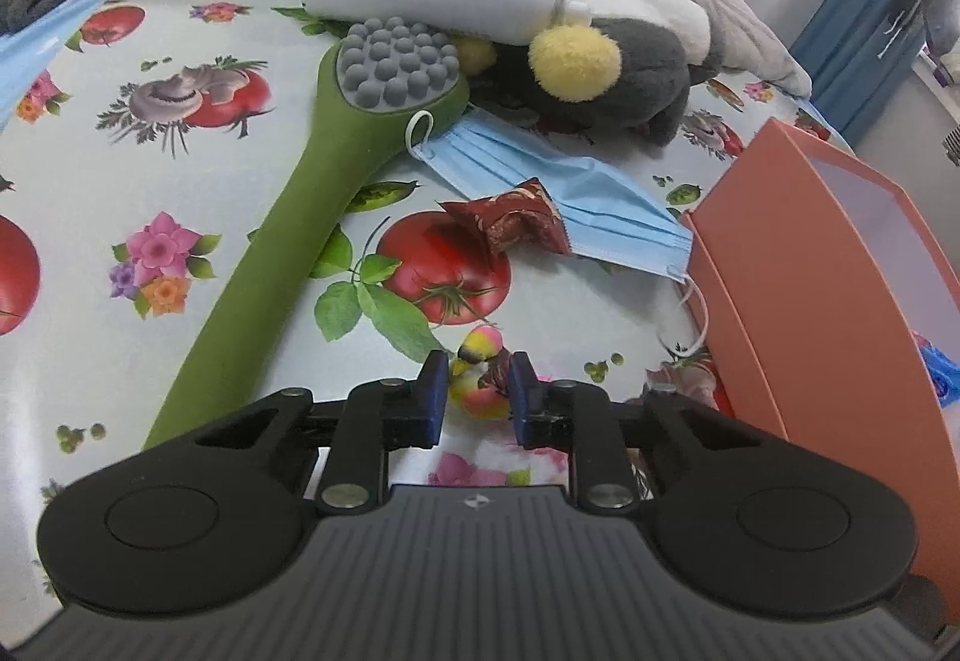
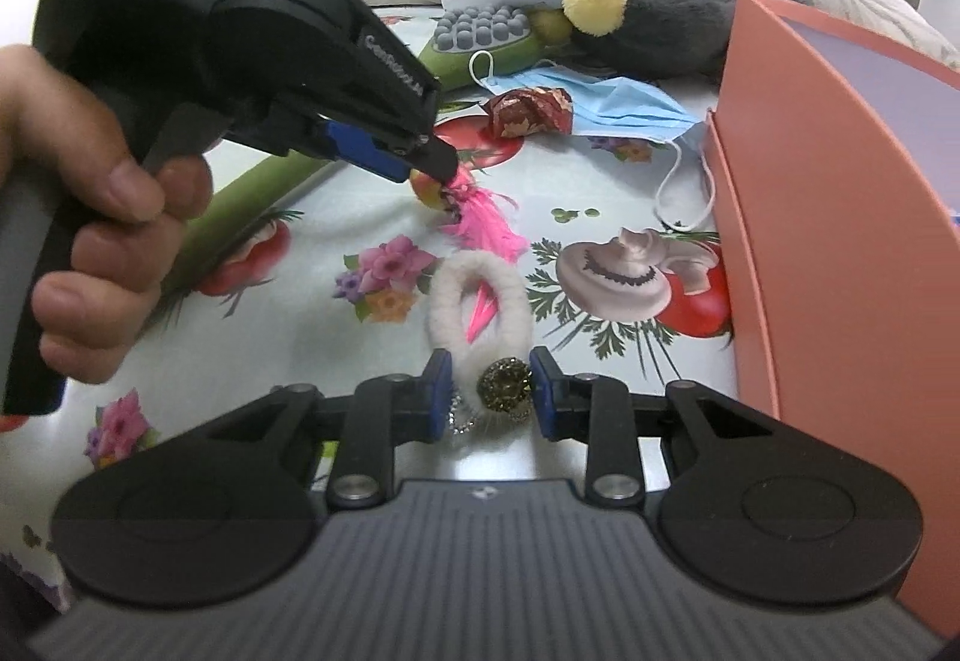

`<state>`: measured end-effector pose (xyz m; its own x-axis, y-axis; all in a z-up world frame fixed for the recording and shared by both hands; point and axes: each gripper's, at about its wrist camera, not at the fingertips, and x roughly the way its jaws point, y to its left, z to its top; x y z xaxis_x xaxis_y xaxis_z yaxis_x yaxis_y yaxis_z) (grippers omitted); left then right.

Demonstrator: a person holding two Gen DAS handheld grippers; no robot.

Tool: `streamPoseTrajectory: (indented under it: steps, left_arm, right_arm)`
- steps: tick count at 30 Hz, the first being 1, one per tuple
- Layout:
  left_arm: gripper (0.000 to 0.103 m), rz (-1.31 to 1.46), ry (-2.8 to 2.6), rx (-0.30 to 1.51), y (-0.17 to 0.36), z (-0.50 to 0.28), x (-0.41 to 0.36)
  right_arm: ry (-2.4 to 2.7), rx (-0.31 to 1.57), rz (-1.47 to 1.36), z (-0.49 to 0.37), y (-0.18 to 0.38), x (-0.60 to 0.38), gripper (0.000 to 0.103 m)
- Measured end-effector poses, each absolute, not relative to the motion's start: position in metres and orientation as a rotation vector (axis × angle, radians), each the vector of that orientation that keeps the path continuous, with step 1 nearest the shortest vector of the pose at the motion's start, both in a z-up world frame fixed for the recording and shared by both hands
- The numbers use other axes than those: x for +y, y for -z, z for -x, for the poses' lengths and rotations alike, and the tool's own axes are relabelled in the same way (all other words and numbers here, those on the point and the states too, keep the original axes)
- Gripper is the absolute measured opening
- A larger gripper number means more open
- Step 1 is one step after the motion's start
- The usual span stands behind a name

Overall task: Organize soft objects
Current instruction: 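Grasp the white hair tie with the right tool while the left grasps the feathered ball, then carry the hair tie with the right tool while the left carries the feathered ball over the box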

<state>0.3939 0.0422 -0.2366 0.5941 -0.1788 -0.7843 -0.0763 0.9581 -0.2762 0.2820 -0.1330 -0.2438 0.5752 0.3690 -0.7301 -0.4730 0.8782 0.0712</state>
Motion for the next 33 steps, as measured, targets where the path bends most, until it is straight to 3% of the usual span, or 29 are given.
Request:
streamPoseTrajectory:
  steps: [33]
  left_arm:
    - [0.023,0.367,0.038,0.8,0.13,-0.202,0.064]
  right_arm:
    - [-0.374,0.714,0.119,-0.188,0.148,-0.171,0.031]
